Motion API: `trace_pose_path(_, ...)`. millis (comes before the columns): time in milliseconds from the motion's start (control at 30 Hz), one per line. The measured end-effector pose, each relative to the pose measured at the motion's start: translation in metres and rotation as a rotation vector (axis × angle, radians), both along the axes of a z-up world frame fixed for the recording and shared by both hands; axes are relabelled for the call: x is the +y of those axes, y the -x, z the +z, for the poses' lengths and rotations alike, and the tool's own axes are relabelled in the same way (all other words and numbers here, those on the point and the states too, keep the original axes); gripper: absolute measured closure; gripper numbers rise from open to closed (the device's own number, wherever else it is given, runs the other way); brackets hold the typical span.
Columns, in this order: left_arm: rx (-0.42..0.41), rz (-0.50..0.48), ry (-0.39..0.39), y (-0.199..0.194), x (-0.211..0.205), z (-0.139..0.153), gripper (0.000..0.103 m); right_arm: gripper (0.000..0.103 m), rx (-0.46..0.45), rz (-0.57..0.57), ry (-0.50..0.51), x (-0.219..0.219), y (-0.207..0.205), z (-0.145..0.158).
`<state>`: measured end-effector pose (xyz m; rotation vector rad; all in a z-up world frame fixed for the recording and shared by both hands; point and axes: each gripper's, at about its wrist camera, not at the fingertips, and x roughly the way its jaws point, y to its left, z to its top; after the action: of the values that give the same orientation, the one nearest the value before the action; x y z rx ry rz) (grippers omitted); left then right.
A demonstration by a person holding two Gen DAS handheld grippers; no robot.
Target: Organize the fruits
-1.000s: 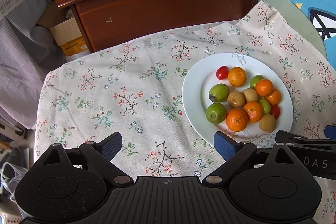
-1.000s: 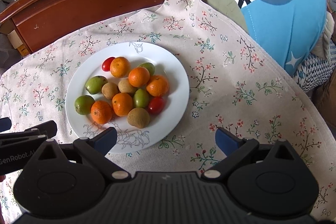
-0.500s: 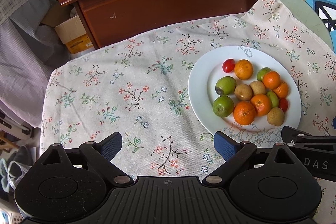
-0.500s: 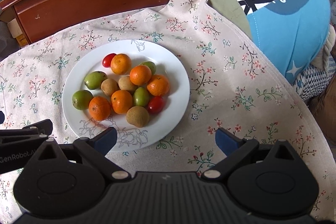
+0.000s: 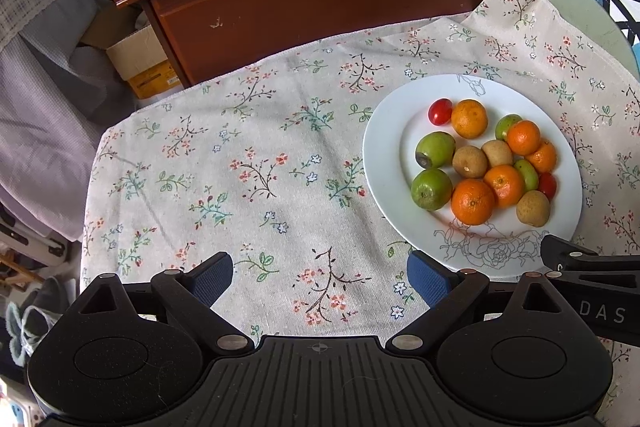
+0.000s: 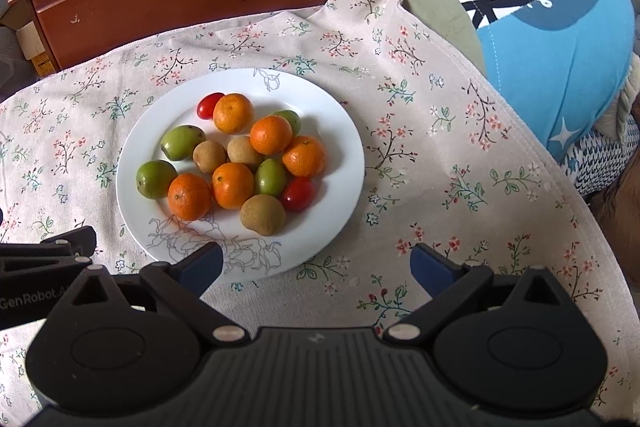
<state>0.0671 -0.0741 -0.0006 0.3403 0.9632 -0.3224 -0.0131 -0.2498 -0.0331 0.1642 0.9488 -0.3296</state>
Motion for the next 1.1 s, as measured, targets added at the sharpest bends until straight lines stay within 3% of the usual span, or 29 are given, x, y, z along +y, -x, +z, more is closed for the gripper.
trace_pose_path(800,-0.013,0.016,-0.036,0.017,0.025,0.006,0.008,0.003,-0.012,0.081,0.047,0.026,0.014,0.006)
trace_pose_path(1100,-0.026,0.061,-0.05,0.031,0.053,0.008,0.008,0.003,-0.038,0.152,-0.048,0.043,0.032,0.0)
